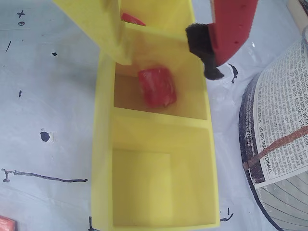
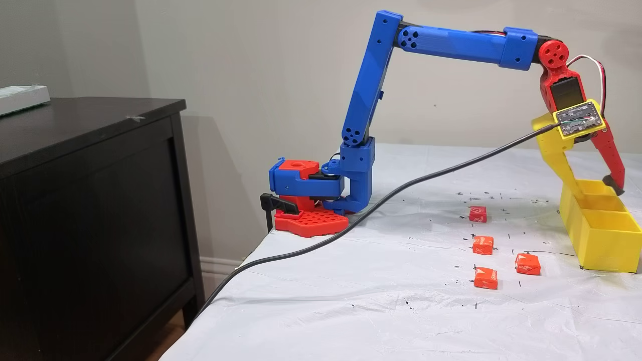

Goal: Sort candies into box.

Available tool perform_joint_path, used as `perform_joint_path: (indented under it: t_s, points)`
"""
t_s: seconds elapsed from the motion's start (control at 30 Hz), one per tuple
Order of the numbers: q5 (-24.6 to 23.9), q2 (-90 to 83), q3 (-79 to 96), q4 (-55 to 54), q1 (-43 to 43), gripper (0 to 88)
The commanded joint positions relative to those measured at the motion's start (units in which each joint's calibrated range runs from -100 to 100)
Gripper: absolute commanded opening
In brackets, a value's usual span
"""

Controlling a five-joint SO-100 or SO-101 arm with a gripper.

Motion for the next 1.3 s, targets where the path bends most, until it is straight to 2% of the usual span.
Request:
perform_joint_path:
  t_s: [0.0,0.37,0.4,0.53,0.63,0.87,1.03,1.27]
  points:
    - [0.29,-1.92,-3.83,0.56,-0.77,27.0]
    - [0.54,-3.11,-8.29,5.31,-0.22,24.3]
    - [0.59,-3.44,-9.11,5.96,-0.04,22.8]
    - [0.98,-7.18,-10.57,7.43,0.77,5.4]
    - [1.17,-9.13,-10.57,8.09,1.14,0.8]
    - [1.81,-12.18,-7.29,11.53,0.59,0.2]
    - [4.15,-15.49,-0.01,13.33,-1.22,0.2]
    - [7.52,-23.8,18.38,11.53,-4.21,0.2]
